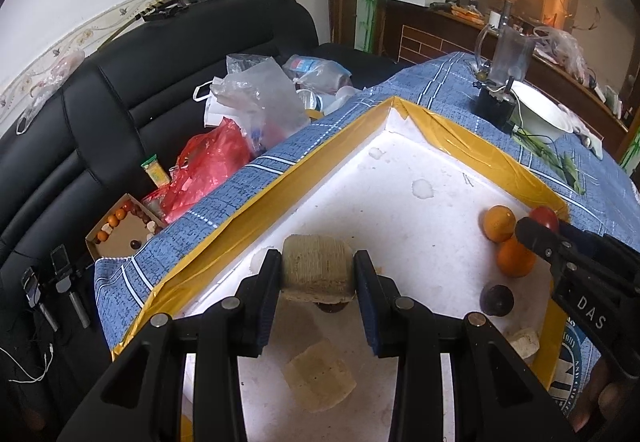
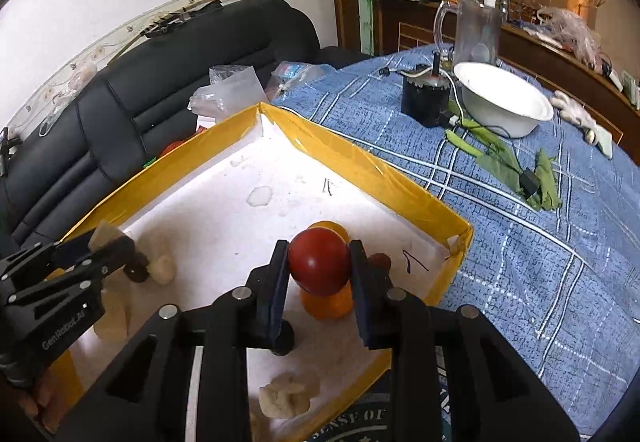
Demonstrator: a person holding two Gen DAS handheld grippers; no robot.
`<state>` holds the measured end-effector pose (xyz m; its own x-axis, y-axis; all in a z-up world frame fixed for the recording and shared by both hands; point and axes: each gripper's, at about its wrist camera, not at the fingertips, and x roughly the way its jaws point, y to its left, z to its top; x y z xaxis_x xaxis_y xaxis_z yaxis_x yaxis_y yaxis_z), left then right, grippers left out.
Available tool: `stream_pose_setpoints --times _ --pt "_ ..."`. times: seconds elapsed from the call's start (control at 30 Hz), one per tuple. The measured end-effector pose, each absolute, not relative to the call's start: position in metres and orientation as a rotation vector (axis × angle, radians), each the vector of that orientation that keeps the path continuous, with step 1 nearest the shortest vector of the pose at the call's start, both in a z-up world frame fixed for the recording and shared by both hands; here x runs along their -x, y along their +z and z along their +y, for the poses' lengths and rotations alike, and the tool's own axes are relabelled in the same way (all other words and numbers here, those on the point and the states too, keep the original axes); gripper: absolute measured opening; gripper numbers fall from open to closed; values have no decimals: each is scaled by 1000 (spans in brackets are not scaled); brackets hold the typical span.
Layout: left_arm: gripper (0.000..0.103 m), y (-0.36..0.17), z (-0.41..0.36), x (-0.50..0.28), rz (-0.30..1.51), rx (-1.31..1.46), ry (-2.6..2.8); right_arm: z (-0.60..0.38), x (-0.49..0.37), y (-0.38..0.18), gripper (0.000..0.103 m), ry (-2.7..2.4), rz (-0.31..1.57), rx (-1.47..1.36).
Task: Organize fruits
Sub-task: 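Lower the block into the foam box and open the left tool while the right tool releases the tomato there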
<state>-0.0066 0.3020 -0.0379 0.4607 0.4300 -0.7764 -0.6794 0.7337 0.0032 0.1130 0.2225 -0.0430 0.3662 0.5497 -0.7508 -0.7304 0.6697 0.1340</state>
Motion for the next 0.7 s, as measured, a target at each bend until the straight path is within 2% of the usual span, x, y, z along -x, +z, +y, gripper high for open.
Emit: stream_pose_setpoints --times 0.7 --pt "37 -36 308 18 830 356 733 239 -93 -43 32 874 834 356"
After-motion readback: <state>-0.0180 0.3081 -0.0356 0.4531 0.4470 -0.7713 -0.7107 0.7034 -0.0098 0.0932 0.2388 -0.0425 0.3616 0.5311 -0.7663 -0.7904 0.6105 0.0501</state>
